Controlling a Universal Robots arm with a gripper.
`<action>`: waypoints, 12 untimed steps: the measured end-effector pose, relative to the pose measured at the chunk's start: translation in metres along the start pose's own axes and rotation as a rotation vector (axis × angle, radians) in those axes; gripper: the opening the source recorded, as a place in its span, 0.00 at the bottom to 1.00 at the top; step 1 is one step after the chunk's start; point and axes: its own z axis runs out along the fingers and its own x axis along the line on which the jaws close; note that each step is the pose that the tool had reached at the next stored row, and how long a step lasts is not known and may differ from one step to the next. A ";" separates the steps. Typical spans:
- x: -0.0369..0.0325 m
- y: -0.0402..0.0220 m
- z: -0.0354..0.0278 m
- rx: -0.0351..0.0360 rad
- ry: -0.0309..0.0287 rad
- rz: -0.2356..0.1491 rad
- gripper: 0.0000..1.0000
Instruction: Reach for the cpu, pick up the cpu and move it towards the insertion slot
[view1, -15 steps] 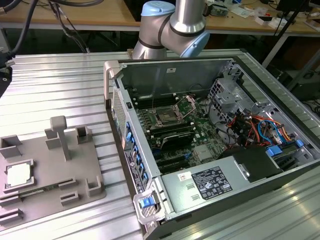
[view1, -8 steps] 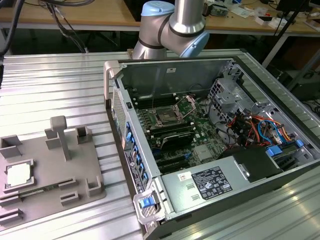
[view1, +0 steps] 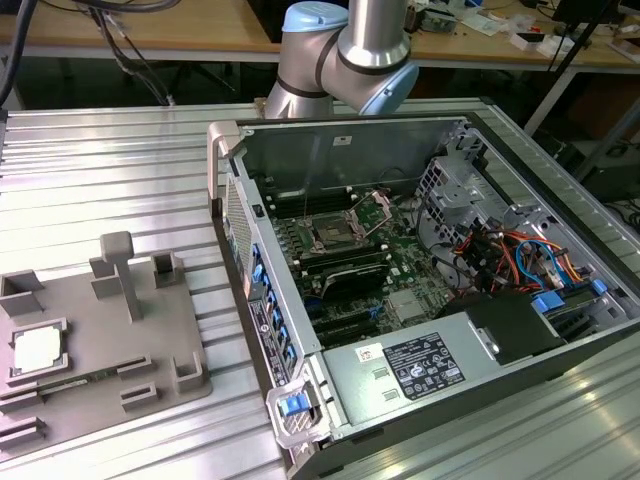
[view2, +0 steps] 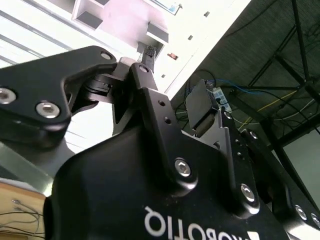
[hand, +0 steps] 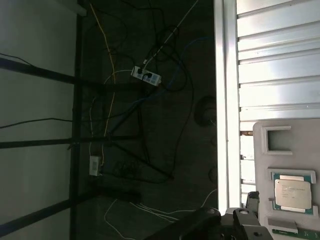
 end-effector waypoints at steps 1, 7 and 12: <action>0.0000 0.0000 0.0000 0.0000 -0.0001 0.000 0.53; 0.0001 0.0000 0.0000 0.0000 0.0000 0.000 0.60; 0.0005 -0.0002 0.0024 -0.0022 0.0011 0.000 0.60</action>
